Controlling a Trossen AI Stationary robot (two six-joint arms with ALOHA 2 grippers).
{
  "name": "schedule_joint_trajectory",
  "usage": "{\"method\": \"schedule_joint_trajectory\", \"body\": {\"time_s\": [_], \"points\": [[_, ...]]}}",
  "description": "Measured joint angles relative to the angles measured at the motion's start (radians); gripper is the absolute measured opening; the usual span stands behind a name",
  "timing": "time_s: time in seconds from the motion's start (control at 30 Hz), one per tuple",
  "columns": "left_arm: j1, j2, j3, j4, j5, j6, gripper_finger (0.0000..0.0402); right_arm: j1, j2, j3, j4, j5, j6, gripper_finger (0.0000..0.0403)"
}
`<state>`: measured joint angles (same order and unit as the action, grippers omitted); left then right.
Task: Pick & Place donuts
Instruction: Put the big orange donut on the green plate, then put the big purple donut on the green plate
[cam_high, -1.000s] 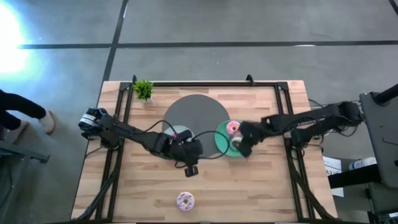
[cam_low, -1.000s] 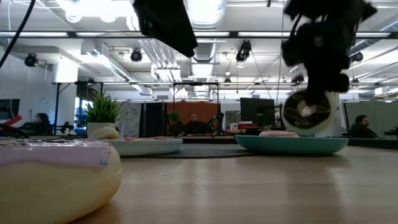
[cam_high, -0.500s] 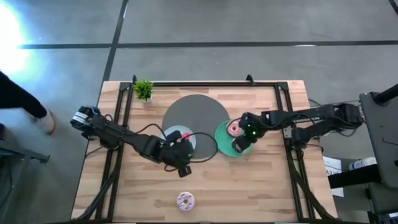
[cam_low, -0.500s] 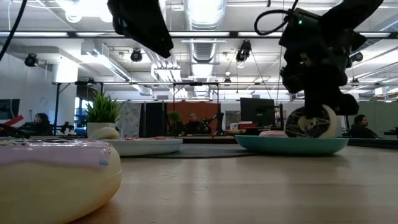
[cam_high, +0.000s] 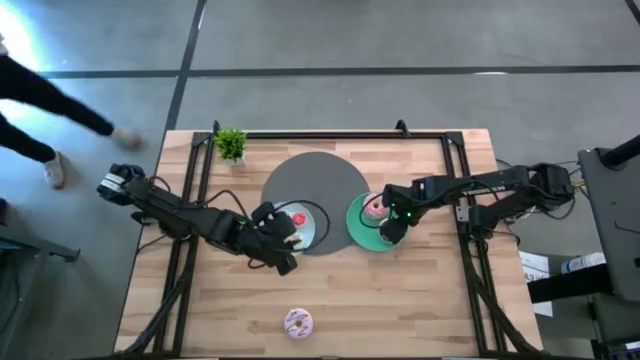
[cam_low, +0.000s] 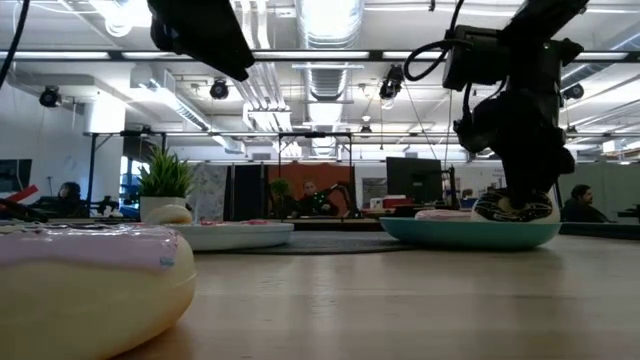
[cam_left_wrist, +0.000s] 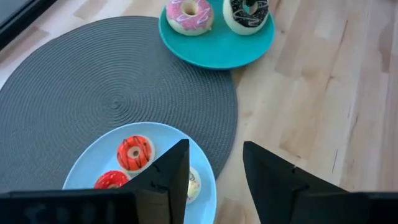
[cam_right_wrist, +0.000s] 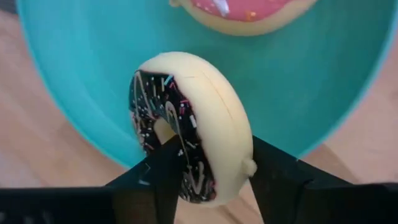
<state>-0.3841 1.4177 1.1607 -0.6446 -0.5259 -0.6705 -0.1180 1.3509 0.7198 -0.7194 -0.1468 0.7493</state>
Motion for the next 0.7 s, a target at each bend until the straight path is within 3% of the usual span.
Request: {"method": "schedule_joint_trajectory", "body": {"time_s": [0.3,0.7], "points": [[-0.016,-0.045,-0.023,-0.022,-0.001,-0.044,0.0126,0.002,0.014,0.057,-0.134,0.148,-0.089,0.0202],[-0.049,-0.048,-0.023,-0.063,0.041,-0.079,0.0126,0.006,-0.075,0.161,-0.199,0.229,-0.225,0.0205]]}}
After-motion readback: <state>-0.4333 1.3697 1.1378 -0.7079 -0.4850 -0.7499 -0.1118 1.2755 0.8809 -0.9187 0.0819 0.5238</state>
